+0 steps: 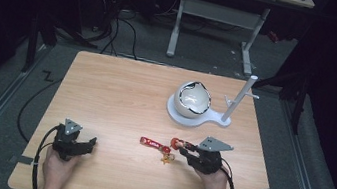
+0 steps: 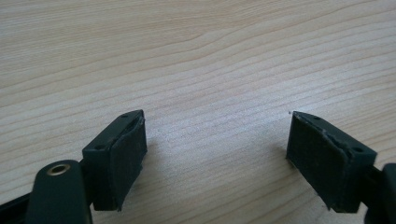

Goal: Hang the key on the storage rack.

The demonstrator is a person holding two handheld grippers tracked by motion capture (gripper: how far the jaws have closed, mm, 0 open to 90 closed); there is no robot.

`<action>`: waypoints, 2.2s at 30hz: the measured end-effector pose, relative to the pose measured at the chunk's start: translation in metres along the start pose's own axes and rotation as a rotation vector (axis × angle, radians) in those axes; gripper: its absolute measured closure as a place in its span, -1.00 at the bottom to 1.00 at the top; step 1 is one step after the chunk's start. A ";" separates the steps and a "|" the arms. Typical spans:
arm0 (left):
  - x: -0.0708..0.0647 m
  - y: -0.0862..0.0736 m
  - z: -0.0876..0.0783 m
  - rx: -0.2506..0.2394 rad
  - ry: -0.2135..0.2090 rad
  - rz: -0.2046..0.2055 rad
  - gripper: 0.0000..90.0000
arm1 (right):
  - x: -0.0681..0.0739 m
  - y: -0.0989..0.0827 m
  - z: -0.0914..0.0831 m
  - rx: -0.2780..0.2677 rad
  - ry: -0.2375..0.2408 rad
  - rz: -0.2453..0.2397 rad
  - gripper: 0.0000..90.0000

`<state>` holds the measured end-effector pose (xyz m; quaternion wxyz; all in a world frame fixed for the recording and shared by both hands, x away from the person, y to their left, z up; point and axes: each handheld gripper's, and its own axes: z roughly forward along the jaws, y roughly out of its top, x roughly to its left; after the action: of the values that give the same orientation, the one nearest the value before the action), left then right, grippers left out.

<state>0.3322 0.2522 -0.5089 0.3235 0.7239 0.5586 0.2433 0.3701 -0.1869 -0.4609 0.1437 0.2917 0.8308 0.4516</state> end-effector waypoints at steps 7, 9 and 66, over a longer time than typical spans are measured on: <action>0.000 0.000 0.000 -0.001 0.000 0.000 -0.55 | -0.006 0.001 -0.016 -0.039 -0.021 0.017 0.55; 0.000 0.000 0.000 0.000 0.000 0.000 -0.55 | -0.007 0.001 -0.018 -0.044 -0.020 0.021 0.55; 0.000 0.000 0.000 -0.001 0.000 0.000 -0.55 | -0.044 0.049 -0.134 -0.260 -0.246 0.003 0.55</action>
<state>0.3322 0.2522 -0.5089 0.3239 0.7239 0.5584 0.2435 0.3542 -0.2827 -0.3474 0.2801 0.3251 0.7412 0.5162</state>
